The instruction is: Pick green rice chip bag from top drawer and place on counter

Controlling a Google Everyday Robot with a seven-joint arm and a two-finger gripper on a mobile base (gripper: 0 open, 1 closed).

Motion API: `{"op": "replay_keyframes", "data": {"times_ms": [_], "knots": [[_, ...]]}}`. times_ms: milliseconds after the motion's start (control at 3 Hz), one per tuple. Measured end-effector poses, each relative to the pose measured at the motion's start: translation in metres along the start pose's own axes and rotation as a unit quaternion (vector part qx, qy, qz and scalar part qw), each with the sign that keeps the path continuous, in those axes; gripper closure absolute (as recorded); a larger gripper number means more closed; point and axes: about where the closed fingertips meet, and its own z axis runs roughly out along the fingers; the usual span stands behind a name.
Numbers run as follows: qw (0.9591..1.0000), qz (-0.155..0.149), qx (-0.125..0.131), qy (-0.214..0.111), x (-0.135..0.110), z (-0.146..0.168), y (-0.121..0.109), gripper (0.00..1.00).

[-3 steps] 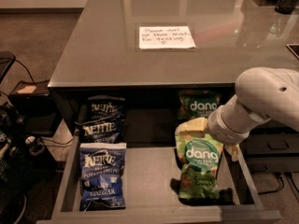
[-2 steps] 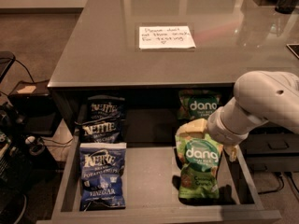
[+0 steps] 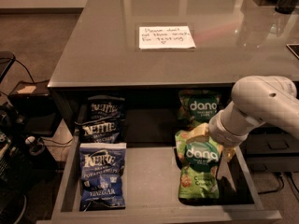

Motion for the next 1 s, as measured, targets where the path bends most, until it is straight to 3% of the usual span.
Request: {"op": "replay_keyframes", "data": {"times_ms": [1000], "knots": [[0.9981, 0.037, -0.040, -0.027, 0.011, 0.034, 0.033, 0.18]]}}
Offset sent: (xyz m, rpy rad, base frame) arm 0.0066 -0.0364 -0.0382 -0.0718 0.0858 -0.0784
